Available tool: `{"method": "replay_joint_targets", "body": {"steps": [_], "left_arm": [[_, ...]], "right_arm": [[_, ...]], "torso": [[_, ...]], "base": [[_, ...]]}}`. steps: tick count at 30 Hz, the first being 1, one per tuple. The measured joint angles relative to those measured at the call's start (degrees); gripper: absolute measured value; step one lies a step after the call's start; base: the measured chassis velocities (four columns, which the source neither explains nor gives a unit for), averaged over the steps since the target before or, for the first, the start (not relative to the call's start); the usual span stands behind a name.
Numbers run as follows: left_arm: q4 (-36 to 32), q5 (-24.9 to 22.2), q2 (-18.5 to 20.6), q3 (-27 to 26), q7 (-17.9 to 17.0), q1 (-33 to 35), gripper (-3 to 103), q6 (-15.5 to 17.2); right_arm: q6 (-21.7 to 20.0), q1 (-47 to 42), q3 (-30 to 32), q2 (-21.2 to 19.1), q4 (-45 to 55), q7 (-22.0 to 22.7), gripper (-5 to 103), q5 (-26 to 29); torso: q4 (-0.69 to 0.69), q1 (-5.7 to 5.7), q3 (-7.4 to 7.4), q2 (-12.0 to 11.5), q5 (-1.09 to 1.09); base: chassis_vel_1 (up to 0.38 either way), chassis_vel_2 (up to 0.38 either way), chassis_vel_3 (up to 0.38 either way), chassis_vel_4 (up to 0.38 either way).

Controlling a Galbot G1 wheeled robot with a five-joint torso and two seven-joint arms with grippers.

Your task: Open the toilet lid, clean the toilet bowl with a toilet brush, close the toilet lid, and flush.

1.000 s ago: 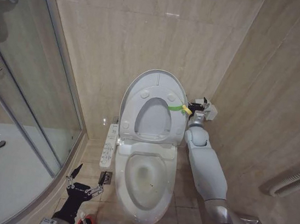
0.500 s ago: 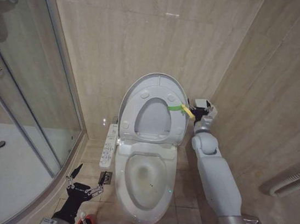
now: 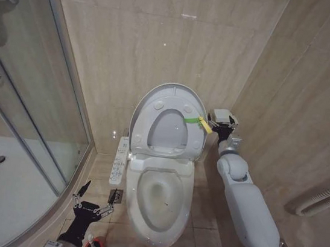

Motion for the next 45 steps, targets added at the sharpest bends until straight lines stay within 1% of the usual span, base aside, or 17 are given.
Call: {"method": "replay_joint_targets", "body": {"steps": [6, 10, 16, 20, 22, 23, 27, 28, 31, 33, 34, 35, 36, 38, 45], "left_arm": [[0.00, 0.00, 0.00, 0.01, 0.00, 0.00, 100, 0.00], [0.00, 0.00, 0.00, 0.00, 0.00, 0.00, 100, 0.00], [0.00, 0.00, 0.00, 0.00, 0.00, 0.00, 100, 0.00], [0.00, 0.00, 0.00, 0.00, 0.00, 0.00, 100, 0.00], [0.00, 0.00, 0.00, 0.01, 0.01, 0.00, 100, 0.00], [0.00, 0.00, 0.00, 0.01, 0.01, 0.00, 100, 0.00], [0.00, 0.00, 0.00, 0.01, 0.01, 0.00, 100, 0.00], [0.00, 0.00, 0.00, 0.01, 0.01, 0.00, 100, 0.00], [0.00, 0.00, 0.00, 0.00, 0.00, 0.00, 100, 0.00], [0.00, 0.00, 0.00, 0.01, 0.01, 0.00, 100, 0.00], [0.00, 0.00, 0.00, -0.01, 0.00, 0.00, 100, 0.00], [0.00, 0.00, 0.00, -0.01, 0.00, 0.00, 100, 0.00], [0.00, 0.00, 0.00, 0.00, 0.00, 0.00, 100, 0.00], [0.00, 0.00, 0.00, 0.00, 0.01, 0.00, 100, 0.00], [0.00, 0.00, 0.00, 0.00, 0.00, 0.00, 100, 0.00]], "right_arm": [[0.01, -2.81, -1.15, -0.99, 3.08, -0.48, 100, 1.31], [-0.20, -5.30, -1.91, -2.47, 5.82, -1.01, 100, 2.78], [-0.66, -8.18, -2.32, -4.77, 8.85, -1.32, 100, 4.81], [-0.67, -12.93, -2.65, -7.65, 12.72, -1.62, 100, 5.97], [-0.66, -14.32, -2.65, -8.35, 13.71, -1.80, 100, 6.17], [-0.64, -15.69, -2.66, -9.08, 14.78, -1.86, 100, 6.31], [-0.60, -18.16, -2.15, -10.08, 17.29, -1.90, 100, 6.68], [-0.20, -18.88, -1.83, -10.16, 18.19, -1.64, 100, 6.75], [0.23, -19.23, -1.41, -9.76, 18.66, -0.73, 100, 6.72], [0.21, -19.04, -0.75, -8.29, 18.92, 0.66, 100, 6.20], [-0.61, -19.10, -0.18, -7.21, 19.44, 0.96, 100, 5.58], [-0.61, -19.10, -0.18, -7.21, 19.44, 0.96, 100, 5.58], [-1.08, -19.33, 0.13, -6.71, 19.94, 0.96, 100, 5.06], [-1.19, -21.20, 0.69, -5.90, 21.55, 0.70, 100, 3.46], [-0.02, -26.23, 0.84, -6.15, 25.37, -0.23, 100, 2.44]], "torso": [[-0.05, -0.01, -0.01, 0.01, -0.01], [0.00, -0.01, -0.01, 0.01, 0.00], [0.00, 0.00, 0.00, 0.01, 0.00], [-0.01, 0.00, 0.01, 0.00, -0.01], [-0.01, 0.00, 0.01, 0.00, 0.00], [0.02, 0.00, 0.01, 0.00, 0.01], [0.05, 0.01, 0.02, -0.02, 0.03], [0.08, 0.01, 0.02, -0.02, 0.02], [0.10, 0.01, 0.02, -0.02, 0.02], [0.12, 0.01, 0.02, -0.02, 0.03], [0.12, 0.01, 0.02, -0.02, 0.03], [0.12, 0.01, 0.02, -0.02, 0.03], [0.11, 0.01, 0.02, -0.02, 0.03], [0.04, 0.01, 0.01, -0.01, 0.02], [0.02, 0.00, 0.00, 0.00, 0.01]], "base": [[0.000, 0.000, 0.000, 0.000], [0.000, 0.000, 0.000, 0.000], [0.000, 0.000, 0.000, 0.000], [0.000, 0.000, 0.000, 0.000], [0.000, 0.000, 0.000, 0.000], [0.000, 0.000, 0.000, 0.000], [0.000, 0.000, 0.000, 0.000], [0.000, 0.000, 0.000, 0.000], [0.000, 0.000, 0.000, 0.000], [0.000, 0.000, 0.000, 0.000], [0.000, 0.000, 0.000, 0.000], [0.000, 0.000, 0.000, 0.000], [0.000, 0.000, 0.000, 0.000], [0.000, 0.000, 0.000, 0.000], [0.000, 0.000, 0.000, 0.000]]}}
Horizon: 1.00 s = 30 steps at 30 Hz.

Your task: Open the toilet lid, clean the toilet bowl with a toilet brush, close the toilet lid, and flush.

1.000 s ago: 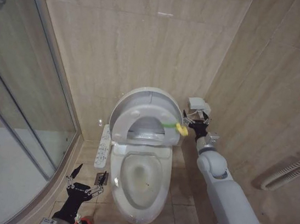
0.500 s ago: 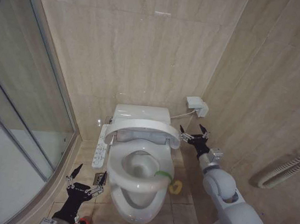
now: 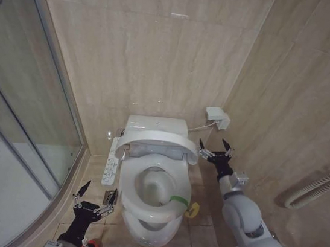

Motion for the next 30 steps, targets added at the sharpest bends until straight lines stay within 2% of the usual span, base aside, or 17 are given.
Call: {"method": "replay_joint_targets", "body": {"steps": [9, 13, 19, 20, 23, 25, 30], "left_arm": [[0.00, 0.00, 0.00, 0.00, 0.00, 0.00, 100, 0.00], [0.00, 0.00, 0.00, 0.01, 0.00, 0.00, 100, 0.00], [0.00, 0.00, 0.00, 0.01, 0.00, 0.00, 100, 0.00], [0.00, 0.00, -0.01, 0.01, 0.00, 0.01, 100, 0.00], [0.01, 0.00, 0.00, 0.00, 0.00, 0.01, 100, 0.00], [0.01, 0.00, 0.00, -0.01, -0.01, 0.00, 100, 0.00], [0.00, 0.00, 0.00, 0.00, 0.00, 0.00, 100, 0.00]], "right_arm": [[0.93, -4.60, -0.48, 2.17, 4.63, 0.01, 100, -1.97], [0.94, -4.50, -0.50, 2.68, 4.70, 0.02, 100, -2.81], [1.09, 1.24, -0.79, 3.56, 0.72, 5.91, 100, -5.56], [0.97, 3.15, -0.36, 3.82, -1.19, 7.92, 100, -6.82], [0.79, 6.14, 0.54, 4.04, -3.74, 9.91, 100, -9.23], [0.54, 7.52, 0.98, 4.04, -4.99, 10.43, 100, -10.57], [0.42, 8.44, 0.94, 4.52, -6.26, 11.54, 100, -11.64]], "torso": [[-0.02, -0.01, -0.01, 0.01, -0.01], [0.01, -0.01, -0.01, 0.01, 0.00], [0.16, -0.01, 0.01, 0.01, 0.03], [0.25, 0.00, 0.02, 0.00, 0.04], [0.25, 0.03, 0.03, -0.02, 0.02], [0.14, 0.03, 0.03, -0.02, 0.03], [0.04, 0.02, 0.02, -0.02, 0.03]], "base": [[0.000, 0.000, 0.000, 0.000], [0.000, 0.000, 0.000, 0.000], [0.000, 0.000, 0.000, 0.000], [0.067, 0.035, 0.013, 0.033], [0.056, 0.083, 0.014, 0.033], [0.028, 0.062, 0.011, -0.006], [0.000, 0.014, 0.002, -0.003]]}}
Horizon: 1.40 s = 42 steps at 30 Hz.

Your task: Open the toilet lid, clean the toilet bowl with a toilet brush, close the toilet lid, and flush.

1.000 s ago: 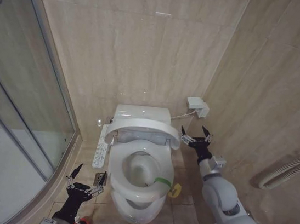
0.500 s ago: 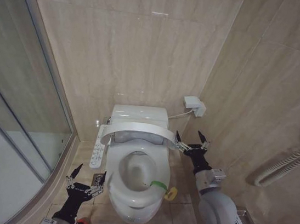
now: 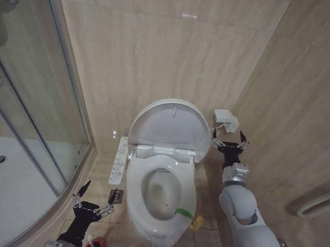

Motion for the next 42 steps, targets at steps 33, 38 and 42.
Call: {"method": "replay_joint_targets", "body": {"steps": [33, 38, 42], "left_arm": [[0.00, 0.00, 0.00, 0.01, 0.00, 0.00, 100, 0.00], [0.00, 0.00, 0.00, 0.01, 0.00, 0.00, 100, 0.00], [0.00, 0.00, 0.00, 0.00, 0.00, 0.00, 100, 0.00]], "right_arm": [[1.84, -3.77, -3.22, 1.70, 3.11, -3.71, 100, 2.14], [2.96, -3.52, -3.63, 2.37, 3.03, -3.15, 100, 1.06], [3.89, -3.57, -3.37, 2.21, 2.87, -2.47, 100, 0.73]], "torso": [[-0.01, -0.02, -0.02, 0.02, -0.03], [0.00, -0.02, -0.02, 0.02, -0.03], [-0.01, -0.02, -0.02, 0.02, -0.03]], "base": [[0.000, 0.000, 0.000, 0.000], [0.000, 0.000, 0.000, 0.000], [0.000, 0.000, 0.000, 0.000]]}}
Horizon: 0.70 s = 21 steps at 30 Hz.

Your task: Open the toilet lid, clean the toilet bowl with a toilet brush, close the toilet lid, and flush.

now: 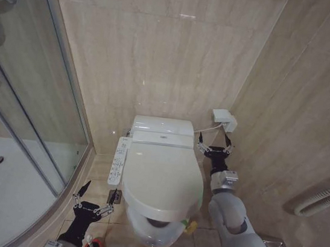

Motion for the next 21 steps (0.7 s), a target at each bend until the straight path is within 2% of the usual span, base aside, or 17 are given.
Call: {"method": "replay_joint_targets", "body": {"steps": [7, 21], "left_arm": [[0.00, 0.00, 0.00, 0.00, 0.00, 0.00, 100, 0.00], [0.00, 0.00, 0.00, 0.00, 0.00, 0.00, 100, 0.00]], "right_arm": [[0.04, 0.39, 0.51, -0.45, -0.74, 0.62, 100, -0.09], [-0.48, -0.72, 1.26, -0.82, 0.00, -0.84, 100, -0.74]], "torso": [[0.00, 0.00, 0.00, 0.00, 0.00], [0.00, 0.00, 0.00, 0.00, 0.00]], "base": [[0.000, 0.000, 0.000, 0.000], [0.000, 0.000, 0.000, 0.000]]}}
